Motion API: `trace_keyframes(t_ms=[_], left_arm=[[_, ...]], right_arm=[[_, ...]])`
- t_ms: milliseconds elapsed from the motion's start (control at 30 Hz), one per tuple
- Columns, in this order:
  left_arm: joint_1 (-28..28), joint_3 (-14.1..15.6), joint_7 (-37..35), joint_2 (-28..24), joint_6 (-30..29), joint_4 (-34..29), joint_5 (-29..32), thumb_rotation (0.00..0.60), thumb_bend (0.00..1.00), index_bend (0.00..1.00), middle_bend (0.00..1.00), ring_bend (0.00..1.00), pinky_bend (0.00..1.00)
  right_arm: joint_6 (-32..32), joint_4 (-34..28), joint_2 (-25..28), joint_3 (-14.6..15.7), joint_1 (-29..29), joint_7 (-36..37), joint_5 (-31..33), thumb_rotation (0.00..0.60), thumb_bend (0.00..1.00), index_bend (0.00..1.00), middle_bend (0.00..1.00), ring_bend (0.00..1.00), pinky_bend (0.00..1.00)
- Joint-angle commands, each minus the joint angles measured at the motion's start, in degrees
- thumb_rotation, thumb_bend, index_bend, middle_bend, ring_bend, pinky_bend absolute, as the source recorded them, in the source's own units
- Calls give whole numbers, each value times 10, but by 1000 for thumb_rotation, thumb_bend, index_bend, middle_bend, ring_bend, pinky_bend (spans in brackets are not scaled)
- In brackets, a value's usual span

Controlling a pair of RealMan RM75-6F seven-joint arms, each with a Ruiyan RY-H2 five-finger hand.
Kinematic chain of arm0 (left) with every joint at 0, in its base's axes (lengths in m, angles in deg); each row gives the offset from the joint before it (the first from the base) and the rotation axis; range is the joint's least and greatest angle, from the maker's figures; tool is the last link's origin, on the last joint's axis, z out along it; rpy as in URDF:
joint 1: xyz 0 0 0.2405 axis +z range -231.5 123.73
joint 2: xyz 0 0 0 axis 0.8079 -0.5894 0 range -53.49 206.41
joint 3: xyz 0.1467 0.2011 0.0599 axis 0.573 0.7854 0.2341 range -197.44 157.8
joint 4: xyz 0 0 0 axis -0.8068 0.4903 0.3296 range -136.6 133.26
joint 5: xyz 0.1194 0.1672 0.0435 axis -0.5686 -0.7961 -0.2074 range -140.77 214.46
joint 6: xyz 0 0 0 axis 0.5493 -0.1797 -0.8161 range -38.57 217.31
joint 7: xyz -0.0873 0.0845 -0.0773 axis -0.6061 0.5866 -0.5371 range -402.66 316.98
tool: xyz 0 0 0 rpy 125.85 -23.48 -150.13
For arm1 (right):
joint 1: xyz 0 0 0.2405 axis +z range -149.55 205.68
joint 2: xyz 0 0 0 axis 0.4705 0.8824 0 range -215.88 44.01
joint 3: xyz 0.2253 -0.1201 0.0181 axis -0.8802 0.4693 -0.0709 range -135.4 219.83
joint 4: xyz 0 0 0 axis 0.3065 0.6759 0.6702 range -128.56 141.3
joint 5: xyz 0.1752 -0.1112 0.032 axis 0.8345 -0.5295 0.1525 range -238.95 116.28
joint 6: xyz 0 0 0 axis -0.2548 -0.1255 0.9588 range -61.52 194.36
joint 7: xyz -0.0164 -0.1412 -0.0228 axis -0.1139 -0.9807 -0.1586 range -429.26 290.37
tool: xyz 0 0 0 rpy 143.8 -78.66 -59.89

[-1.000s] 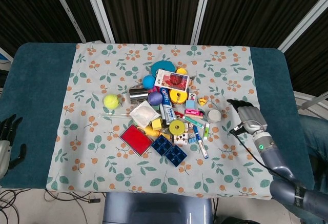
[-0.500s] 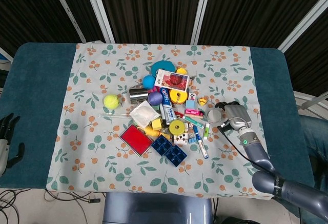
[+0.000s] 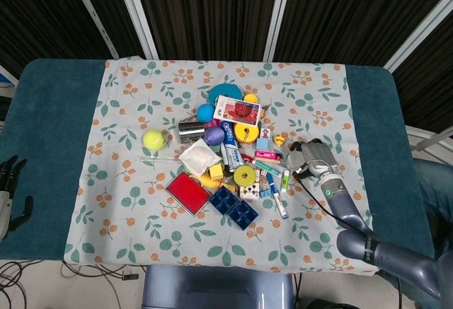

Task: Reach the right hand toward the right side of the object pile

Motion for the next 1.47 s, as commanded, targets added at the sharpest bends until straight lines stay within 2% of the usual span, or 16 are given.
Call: trace_keyframes(t_ms=[33, 167, 400, 1000, 1233, 1467], left_arm=[[0, 0, -1, -1, 1, 0, 1, 600, 513, 11, 0, 0, 36], [0, 0, -2, -2, 3, -1, 4, 600, 512, 15, 0, 0, 37], [-1, -1, -1, -3, 4, -2, 4, 600, 512, 15, 0, 0, 37], [0, 3, 10, 1, 0, -5, -2, 600, 512, 15, 0, 0, 37], [0, 5, 15, 4, 0, -4, -3, 600, 512, 15, 0, 0, 37], [0, 4, 16, 4, 1, -5, -1, 600, 512, 15, 0, 0, 37]], right_arm=[[1, 2, -3, 2, 1, -3, 2, 600, 314, 392, 416, 400, 216], [12, 4, -5, 3, 1, -6, -1, 600, 321, 403, 436, 439, 239], [41, -24, 12, -4, -8, 12, -24, 600, 334, 413, 443, 446, 246], [124, -258, 180, -42, -55, 98, -130, 600, 327, 413, 436, 445, 246], [129, -334, 242, -60, -64, 130, -146, 600, 327, 416, 436, 445, 246], [139, -383, 288, -76, -67, 136, -146, 600, 327, 416, 436, 445, 246]])
